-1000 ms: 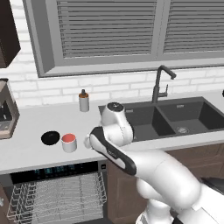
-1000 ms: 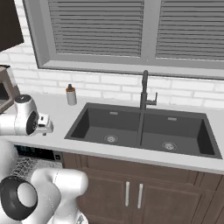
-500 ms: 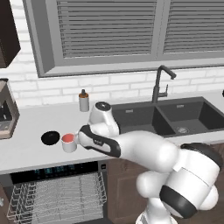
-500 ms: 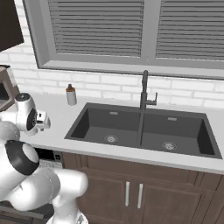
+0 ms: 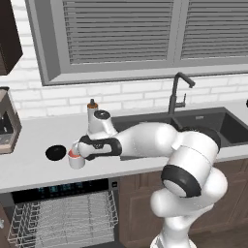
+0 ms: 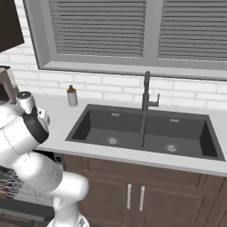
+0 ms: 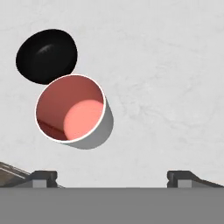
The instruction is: Pick up the cup and bowl from the counter, place them in the dishwasher, and close the dishwasher door.
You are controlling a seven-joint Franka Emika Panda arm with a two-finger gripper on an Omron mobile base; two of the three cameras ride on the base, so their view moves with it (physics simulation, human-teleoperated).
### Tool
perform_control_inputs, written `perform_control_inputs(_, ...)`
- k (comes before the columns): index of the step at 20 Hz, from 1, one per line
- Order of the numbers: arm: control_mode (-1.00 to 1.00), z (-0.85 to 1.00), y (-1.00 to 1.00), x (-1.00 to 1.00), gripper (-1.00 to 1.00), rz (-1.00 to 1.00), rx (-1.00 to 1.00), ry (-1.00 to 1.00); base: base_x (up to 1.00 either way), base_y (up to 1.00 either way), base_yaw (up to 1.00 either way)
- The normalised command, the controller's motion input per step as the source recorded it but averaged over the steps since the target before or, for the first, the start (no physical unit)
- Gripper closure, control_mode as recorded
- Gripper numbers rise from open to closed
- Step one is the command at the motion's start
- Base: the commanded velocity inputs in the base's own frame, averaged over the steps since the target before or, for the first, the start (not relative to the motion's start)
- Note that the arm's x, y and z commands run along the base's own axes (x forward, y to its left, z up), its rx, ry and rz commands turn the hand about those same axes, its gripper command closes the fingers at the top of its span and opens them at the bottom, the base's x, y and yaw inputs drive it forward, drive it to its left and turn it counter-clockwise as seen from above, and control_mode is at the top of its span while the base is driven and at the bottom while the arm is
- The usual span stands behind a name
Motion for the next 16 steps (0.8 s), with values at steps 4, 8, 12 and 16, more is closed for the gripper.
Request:
perform_control_inputs(4,-1.0,-0.19,0.19,0.29,-1.0,0.0,0.0,0.01,0.0,0.0,0.0)
perform_control_inputs(8,-1.0,-0.24,0.22,0.33,-1.0,0.0,0.0,0.0,0.0,0.0,0.0)
perform_control_inputs(12,-1.0,-0.2,0.17,0.26,-1.0,0.0,0.0,0.0,0.0,0.0,0.0)
perform_control_inputs(16,-1.0,-0.19,0.18,0.18,-1.0,0.0,0.0,0.0,0.0,0.0,0.0)
